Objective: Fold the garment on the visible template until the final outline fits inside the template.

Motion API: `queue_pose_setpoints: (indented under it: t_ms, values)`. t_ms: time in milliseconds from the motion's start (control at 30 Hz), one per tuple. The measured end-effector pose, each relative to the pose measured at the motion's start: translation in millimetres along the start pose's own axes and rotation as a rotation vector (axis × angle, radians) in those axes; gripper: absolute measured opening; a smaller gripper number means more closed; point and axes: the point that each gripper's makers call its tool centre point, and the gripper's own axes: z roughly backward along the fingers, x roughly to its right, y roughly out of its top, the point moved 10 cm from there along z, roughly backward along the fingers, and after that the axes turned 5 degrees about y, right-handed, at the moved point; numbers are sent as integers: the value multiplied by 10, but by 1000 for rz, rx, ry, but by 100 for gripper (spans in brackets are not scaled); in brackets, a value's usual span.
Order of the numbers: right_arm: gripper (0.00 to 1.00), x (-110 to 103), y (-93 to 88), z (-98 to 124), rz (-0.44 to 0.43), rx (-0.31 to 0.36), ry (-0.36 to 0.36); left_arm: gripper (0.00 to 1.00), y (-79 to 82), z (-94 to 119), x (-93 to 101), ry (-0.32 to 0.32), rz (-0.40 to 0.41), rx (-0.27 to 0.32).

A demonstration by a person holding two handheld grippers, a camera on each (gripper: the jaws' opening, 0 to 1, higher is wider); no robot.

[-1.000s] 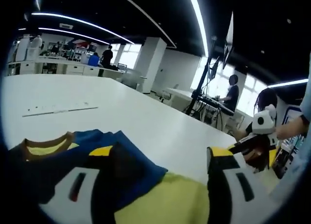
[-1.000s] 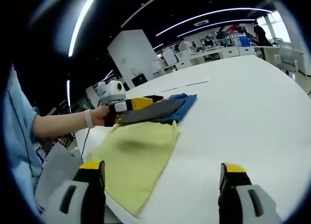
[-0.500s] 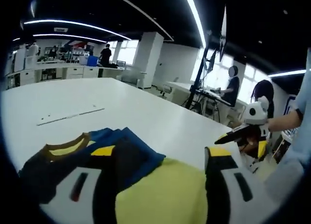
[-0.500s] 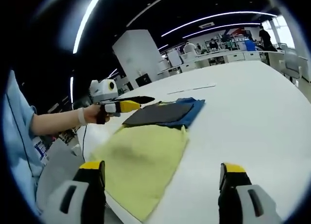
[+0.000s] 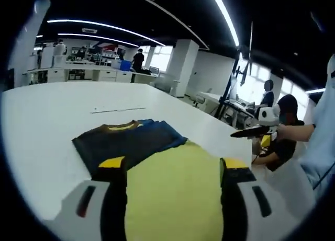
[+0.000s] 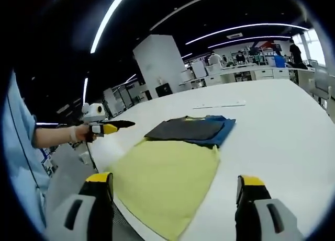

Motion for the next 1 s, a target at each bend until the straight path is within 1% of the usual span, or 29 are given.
queue_pose_setpoints:
  t_ms: [33, 67, 167, 233, 333, 433, 567, 633, 667, 700, 733, 767, 800, 833, 867, 900, 933, 967, 1000]
  values:
    - [99, -14, 0, 5, 2, 1, 1, 66, -38, 121, 30, 9, -9, -3]
    - [99, -28, -2, 7, 4, 4, 3, 63, -61, 198, 29, 26, -8, -9]
    - [99, -72, -13, -5, 6, 12, 11, 68, -111, 389, 31, 53, -12, -22]
    - [99, -105, -31, -29, 4, 15, 13, 66, -136, 492, 30, 62, -19, -28]
    - [99, -154, -55, -58, 11, 6, 16, 65, -174, 582, 33, 72, -28, -43]
    - [99, -213, -68, -56, 10, 11, 18, 64, -224, 641, 36, 66, -30, -59]
    - [99, -234, -107, -32, 12, 3, 4, 63, -333, 709, 3, 57, -45, -122]
    - [98, -236, -132, -9, 13, -8, -10, 62, -406, 737, -4, 40, -41, -154]
    - [96, -246, -153, 14, 15, -17, -17, 62, -450, 750, 7, 14, -56, -179]
    - [94, -253, -167, 30, 19, -20, -23, 61, -463, 752, 8, 3, -61, -184]
    - [91, -261, -197, 55, 25, -27, -35, 61, -513, 754, 14, -14, -41, -222]
    - [89, -262, -221, 70, 22, -38, -42, 61, -540, 755, 10, -22, -42, -245]
    - [87, -254, -266, 84, 6, -45, -47, 61, -577, 754, 6, -36, -73, -263]
    - [85, -249, -300, 93, -7, -52, -50, 60, -600, 751, 5, -37, -77, -276]
    - [82, -243, -356, 105, -29, -69, -56, 58, -628, 743, -11, -30, -57, -289]
    - [76, -236, -400, 115, -42, -88, -63, 56, -645, 745, -15, -33, -40, -299]
    - [68, -218, -451, 118, -36, -106, -76, 55, -663, 744, -19, -38, -37, -298]
    - [63, -215, -498, 130, -39, -131, -86, 55, -702, 750, -22, -40, -36, -314]
    - [61, -212, -539, 133, -34, -150, -95, 55, -736, 759, -19, -44, -32, -340]
